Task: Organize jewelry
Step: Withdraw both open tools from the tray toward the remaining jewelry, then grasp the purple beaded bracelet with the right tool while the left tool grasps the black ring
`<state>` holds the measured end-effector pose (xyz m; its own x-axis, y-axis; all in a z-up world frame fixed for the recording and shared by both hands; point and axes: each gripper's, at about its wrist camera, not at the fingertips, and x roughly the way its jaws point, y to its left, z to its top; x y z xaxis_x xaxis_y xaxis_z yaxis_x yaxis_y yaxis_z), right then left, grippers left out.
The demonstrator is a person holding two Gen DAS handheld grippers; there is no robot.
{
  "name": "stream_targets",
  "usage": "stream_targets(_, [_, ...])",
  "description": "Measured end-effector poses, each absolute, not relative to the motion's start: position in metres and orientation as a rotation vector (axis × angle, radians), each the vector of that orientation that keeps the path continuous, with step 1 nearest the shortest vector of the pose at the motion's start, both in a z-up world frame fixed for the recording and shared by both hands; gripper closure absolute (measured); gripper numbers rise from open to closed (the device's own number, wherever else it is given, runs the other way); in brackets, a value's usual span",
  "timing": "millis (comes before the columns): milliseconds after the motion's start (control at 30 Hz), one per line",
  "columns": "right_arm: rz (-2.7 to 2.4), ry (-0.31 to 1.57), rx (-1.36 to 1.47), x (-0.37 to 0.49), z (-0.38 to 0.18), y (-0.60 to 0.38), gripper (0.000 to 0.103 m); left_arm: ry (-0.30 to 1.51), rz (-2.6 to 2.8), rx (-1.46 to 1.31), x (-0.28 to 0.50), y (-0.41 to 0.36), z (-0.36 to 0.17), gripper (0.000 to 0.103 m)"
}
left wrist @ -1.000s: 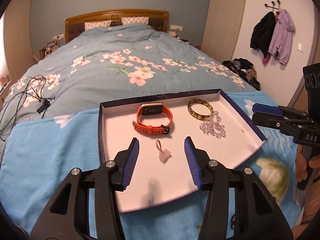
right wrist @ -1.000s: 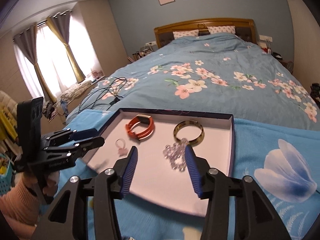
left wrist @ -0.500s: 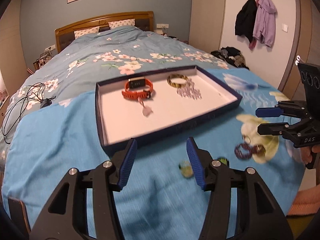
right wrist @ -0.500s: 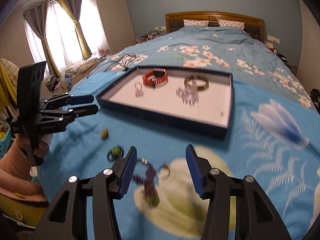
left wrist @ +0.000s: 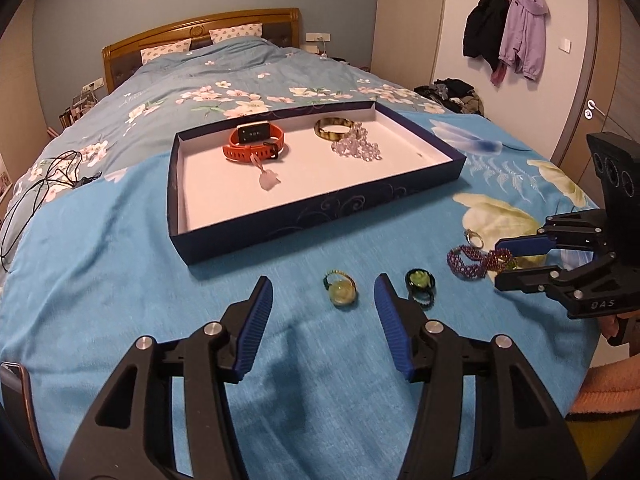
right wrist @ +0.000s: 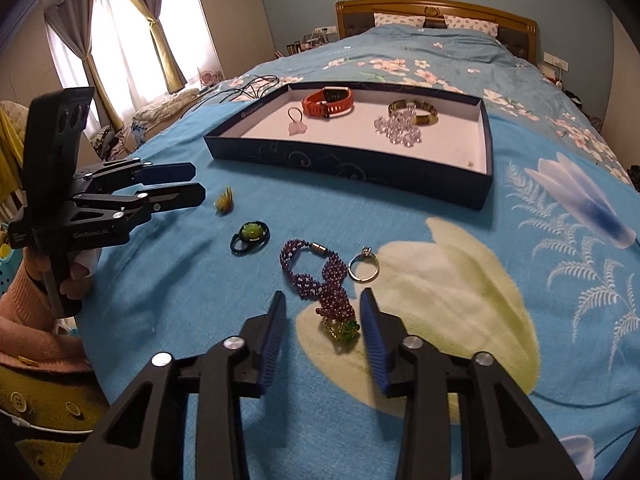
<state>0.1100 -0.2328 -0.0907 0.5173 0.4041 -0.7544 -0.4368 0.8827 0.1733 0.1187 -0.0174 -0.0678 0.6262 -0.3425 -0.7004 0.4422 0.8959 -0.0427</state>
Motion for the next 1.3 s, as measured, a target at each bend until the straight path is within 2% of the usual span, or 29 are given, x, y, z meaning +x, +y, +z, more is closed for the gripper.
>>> stream_targets(33, [0.503, 0.893, -0.040, 0.109, -0.091, -0.233, 0.074, 0.775, -0.451, 0.138, 0.119, -0.017, -0.068, 0.051])
stream_targets(100, [0.496, 0.894, -0.039, 0.109, -0.091, -0.234, 0.087, 0.775, -0.454, 0.137, 0.118, -0.017, -0.068, 0.051])
stream_targets(267, [0.494, 0.885, -0.034, 0.111, -0.092, -0.235, 0.092, 0.776, -0.469, 0.141, 0.116, -0.020, -0.067, 0.051])
stream_targets(733, [0.503, 0.805, 0.015, 0.115, -0.068, -0.241, 0.094, 0.761, -0.625, 0.229, 0.102, -0.068, -0.068, 0.052])
stream_targets(1133, [0.516, 0.767, 0.043, 0.120, -0.059, -0.246, 0.094, 0.887, -0.649, 0.217, 0.133, -0.088, -0.087, 0.073])
stream_targets(1200, [0.520, 0.764, 0.047, 0.121, -0.058, -0.246, 0.094, 0.893, -0.648, 0.208, 0.135, -0.086, -0.088, 0.080])
stream_targets(1300, [0.524, 0.759, 0.049, 0.121, -0.056, -0.247, 0.094, 0.893, -0.645, 0.198, 0.136, -0.085, -0.088, 0.080])
